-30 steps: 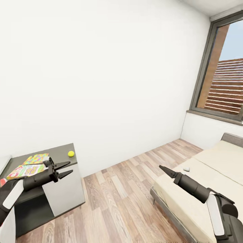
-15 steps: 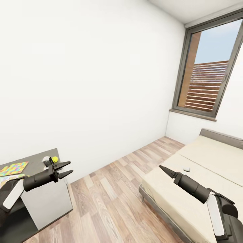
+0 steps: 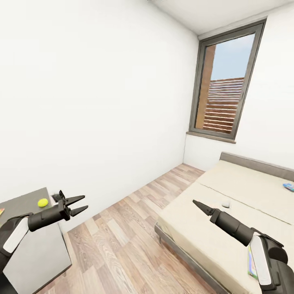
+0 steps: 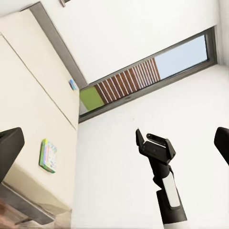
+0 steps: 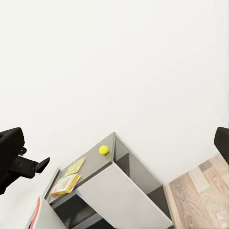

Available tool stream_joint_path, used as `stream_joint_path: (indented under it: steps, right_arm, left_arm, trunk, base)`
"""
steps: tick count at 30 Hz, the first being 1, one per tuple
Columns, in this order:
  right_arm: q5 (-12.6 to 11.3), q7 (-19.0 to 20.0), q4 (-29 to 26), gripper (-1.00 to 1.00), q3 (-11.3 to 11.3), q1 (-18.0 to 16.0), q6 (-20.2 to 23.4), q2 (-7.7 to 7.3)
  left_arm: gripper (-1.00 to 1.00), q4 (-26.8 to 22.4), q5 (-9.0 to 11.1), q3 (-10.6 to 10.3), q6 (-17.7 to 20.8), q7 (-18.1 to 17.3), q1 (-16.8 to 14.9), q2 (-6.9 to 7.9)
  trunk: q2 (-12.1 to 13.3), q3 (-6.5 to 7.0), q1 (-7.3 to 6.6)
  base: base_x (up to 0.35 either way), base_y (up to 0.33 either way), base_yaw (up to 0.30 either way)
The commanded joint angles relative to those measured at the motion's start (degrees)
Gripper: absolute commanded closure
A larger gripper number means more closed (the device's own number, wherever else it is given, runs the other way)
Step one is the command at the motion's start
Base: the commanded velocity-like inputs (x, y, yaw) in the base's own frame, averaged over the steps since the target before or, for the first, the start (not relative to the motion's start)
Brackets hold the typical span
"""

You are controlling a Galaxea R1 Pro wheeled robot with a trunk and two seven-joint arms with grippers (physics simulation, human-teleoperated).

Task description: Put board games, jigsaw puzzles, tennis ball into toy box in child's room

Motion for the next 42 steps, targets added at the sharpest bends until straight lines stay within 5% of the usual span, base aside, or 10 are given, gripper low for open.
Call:
stream_joint_path:
  steps: [1, 31, 42]
  right_arm:
    - [-0.21, 0.07, 0.03, -1.0, -0.02, -0.04, 0.34, 0.0]
    - [-0.21, 0.07, 0.07, -1.0, -0.41, -0.04, 0.28, 0.04]
    - [-0.21, 0.07, 0.07, -1.0, -0.42, -0.04, 0.25, -0.01]
  left_arm:
    - [-1.0, -0.01, 0.08, 0.02, 0.35, -0.08, 0.01, -0.01]
    - [-1.0, -0.01, 0.08, 0.02, 0.35, -0.1, 0.01, -0.05]
    - [-1.0, -0.01, 0.06, 0.0, 0.33, -0.08, 0.01, -0.05]
  trunk:
    - [-0.04, 0.01, 0.02]
    - [-0.04, 1.07, 0.02]
    - [-0.04, 1.46, 0.02]
  base:
    - [0.0, 0.0, -0.28]
    - [0.0, -0.002, -0.281]
    - [0.0, -0.196, -0.281]
